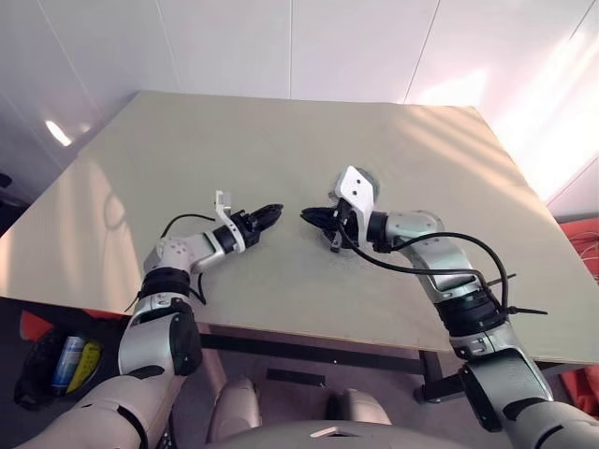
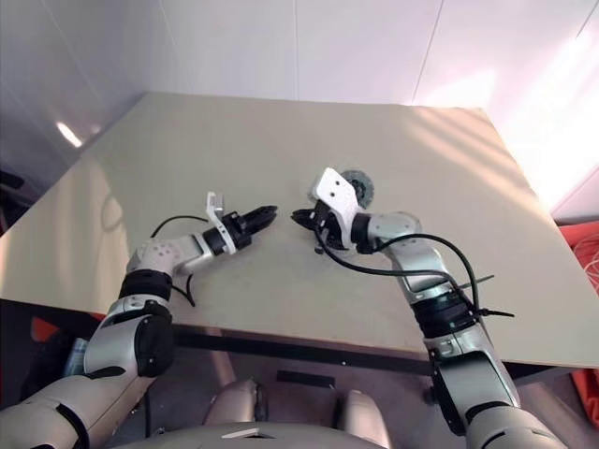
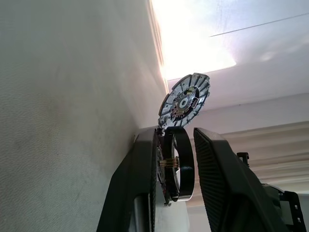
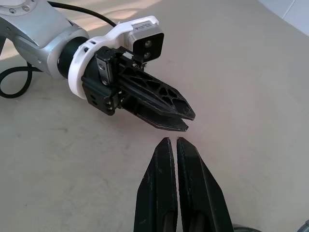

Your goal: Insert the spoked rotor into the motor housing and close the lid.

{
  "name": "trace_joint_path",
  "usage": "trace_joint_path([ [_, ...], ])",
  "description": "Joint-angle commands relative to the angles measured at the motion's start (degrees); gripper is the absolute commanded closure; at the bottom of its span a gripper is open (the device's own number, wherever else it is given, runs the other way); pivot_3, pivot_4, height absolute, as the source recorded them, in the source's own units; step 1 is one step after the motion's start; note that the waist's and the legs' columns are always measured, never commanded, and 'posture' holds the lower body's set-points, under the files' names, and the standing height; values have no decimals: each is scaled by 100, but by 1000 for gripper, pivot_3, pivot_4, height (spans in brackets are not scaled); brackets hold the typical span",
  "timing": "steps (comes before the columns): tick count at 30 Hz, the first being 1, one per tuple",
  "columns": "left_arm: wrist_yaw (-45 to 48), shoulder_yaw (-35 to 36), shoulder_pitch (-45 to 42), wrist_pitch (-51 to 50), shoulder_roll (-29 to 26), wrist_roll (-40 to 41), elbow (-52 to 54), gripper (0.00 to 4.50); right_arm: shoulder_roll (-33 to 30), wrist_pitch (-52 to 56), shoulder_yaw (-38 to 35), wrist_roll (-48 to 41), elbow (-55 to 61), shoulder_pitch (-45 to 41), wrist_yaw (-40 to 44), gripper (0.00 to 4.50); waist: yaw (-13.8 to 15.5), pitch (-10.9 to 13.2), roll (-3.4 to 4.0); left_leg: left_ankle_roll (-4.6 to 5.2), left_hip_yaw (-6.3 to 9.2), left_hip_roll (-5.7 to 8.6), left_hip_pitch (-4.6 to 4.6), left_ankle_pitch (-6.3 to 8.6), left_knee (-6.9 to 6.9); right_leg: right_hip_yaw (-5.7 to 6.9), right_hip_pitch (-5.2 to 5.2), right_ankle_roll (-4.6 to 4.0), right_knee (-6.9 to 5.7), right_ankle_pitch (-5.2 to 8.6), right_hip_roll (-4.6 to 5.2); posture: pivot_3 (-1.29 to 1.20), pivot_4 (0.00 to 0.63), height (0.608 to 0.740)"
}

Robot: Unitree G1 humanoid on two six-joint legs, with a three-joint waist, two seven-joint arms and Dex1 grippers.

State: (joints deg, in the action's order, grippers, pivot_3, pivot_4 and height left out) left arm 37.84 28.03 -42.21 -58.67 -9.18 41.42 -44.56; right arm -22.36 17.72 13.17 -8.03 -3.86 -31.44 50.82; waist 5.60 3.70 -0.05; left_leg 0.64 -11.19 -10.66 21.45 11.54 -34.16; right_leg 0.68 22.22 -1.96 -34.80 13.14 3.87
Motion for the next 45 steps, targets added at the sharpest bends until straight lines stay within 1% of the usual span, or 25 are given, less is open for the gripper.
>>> trace_joint_path([
  [1, -34, 63, 44, 32, -67, 132, 219, 3206, 22, -135, -38, 59, -144, -193, -51, 4350, -6, 0, 0, -2, 0, 0, 0, -1, 0, 0, 0, 0, 0, 0, 0, 0, 0, 740],
  [6, -99, 89, 69, 115, -99, 131, 258, 3206, -24, -293, -60, 234, -596, -197, -159, 4350, -8, 1, -1, -7, 0, -1, 0, -4, 2, 1, 1, 0, 0, 0, 0, 0, 0, 740],
  [10, -123, 186, -52, 299, -218, 125, 92, 3206, -95, -391, -99, 348, -808, -173, -216, 4350, -9, 1, -2, -7, 0, -1, 0, -4, 1, 0, 1, 0, 0, 0, 0, 0, 0, 740],
  [17, -108, 264, -227, 511, -390, 110, -139, 3206, -373, -410, -282, 286, -735, -18, -172, 4350, -4, 3, -6, -8, 1, 0, 0, -4, 1, 1, 1, 1, 0, 0, 0, 0, 0, 740],
  [25, -68, 203, -276, 645, -397, 73, -221, 3206, -361, -389, -420, 172, -545, -33, -186, 4350, -6, 4, -7, -7, 1, 0, 0, -4, 1, 1, 1, 1, -1, 0, 0, 0, 0, 740],
  [27, -62, 141, -247, 725, -406, 19, -155, 3206, -413, -609, -460, 289, -723, -47, -272, 4350, -5, 4, -7, -7, 1, -1, 0, -4, 1, 1, 1, 1, -2, 0, 0, 0, 0, 740],
  [31, 25, -303, -46, 1114, -412, -294, 415, 3206, -516, -1029, -492, 474, -1131, -29, -372, 4350, -4, 6, -9, -7, 1, 0, 0, -5, 1, 1, 1, 1, -1, 0, 0, 0, 0, 740],
  [35, 314, -1376, 413, 2133, -473, -1143, 1505, 3206, -626, -994, -357, 600, -1394, 43, -276, 4350, -4, 6, -10, -7, 1, -1, 1, -4, 1, 2, 1, 1, 0, 0, 0, 0, 0, 740],
  [38, 604, -1976, 692, 2526, -621, -1513, 2147, 3206, -645, -1043, -286, 669, -1554, 175, -183, 4350, -5, 7, -11, -6, 2, -3, 5, -4, 1, 4, 2, 1, 0, 0, 0, 0, 0, 740],
  [42, 687, -2344, 859, 2853, -714, -1766, 2549, 3206, -578, -1098, -229, 786, -1796, 257, -212, 4350, -9, 6, -11, -6, 2, -5, 0, -4, 1, 5, 2, 1, -5, 0, -1, 0, 0, 740],
  [45, 638, -2405, 881, 3004, -687, -1844, 2563, 3206, -419, -1162, -74, 862, -2042, 431, -210, 4350, -17, 5, -11, -4, 2, -5, -27, -2, 1, 5, -21, 1, -7, 0, -1, 0, 0, 740],
])
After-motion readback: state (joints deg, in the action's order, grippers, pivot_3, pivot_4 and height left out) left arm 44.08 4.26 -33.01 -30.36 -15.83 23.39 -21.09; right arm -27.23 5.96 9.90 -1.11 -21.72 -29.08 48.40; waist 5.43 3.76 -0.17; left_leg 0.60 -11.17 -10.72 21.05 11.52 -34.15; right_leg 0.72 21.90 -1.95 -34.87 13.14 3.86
